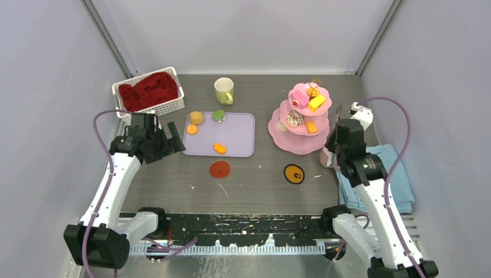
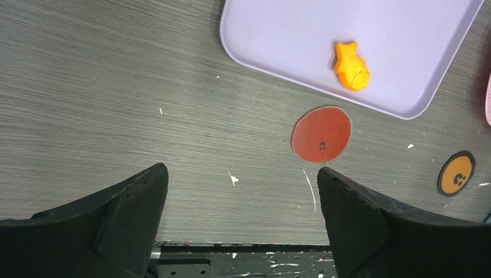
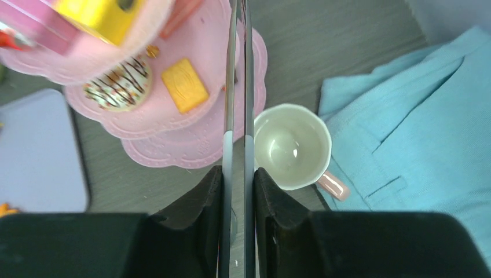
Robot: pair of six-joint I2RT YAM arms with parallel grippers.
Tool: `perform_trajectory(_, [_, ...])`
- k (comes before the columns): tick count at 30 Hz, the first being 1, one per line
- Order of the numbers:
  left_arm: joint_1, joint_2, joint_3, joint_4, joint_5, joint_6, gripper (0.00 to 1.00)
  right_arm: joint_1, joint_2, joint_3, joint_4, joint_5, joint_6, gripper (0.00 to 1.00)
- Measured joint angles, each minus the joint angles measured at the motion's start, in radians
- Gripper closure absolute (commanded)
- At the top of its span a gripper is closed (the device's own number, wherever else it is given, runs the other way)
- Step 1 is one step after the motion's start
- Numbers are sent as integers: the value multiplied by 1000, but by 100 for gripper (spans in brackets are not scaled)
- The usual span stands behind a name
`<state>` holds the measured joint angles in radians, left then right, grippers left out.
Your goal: Serve the afternoon tea
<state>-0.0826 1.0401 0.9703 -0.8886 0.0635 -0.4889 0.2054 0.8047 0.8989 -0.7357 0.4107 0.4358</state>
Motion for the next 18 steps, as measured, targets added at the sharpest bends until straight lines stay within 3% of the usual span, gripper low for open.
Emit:
perform_trajectory(4, [0, -3, 0, 0, 0, 0, 0, 0, -89, 82, -6, -13, -41, 99])
perform_trajectory(9, [0, -4, 0, 0, 2, 0, 0, 0, -182, 212, 12, -155, -134, 99])
perform_trajectory(13, [0, -4, 0, 0, 6, -1, 0, -3, -164, 305, 69, -395, -201, 99])
perform_trajectory(18, [0, -5, 0, 0, 6, -1, 0, -3, -140, 256, 132, -676, -241, 99])
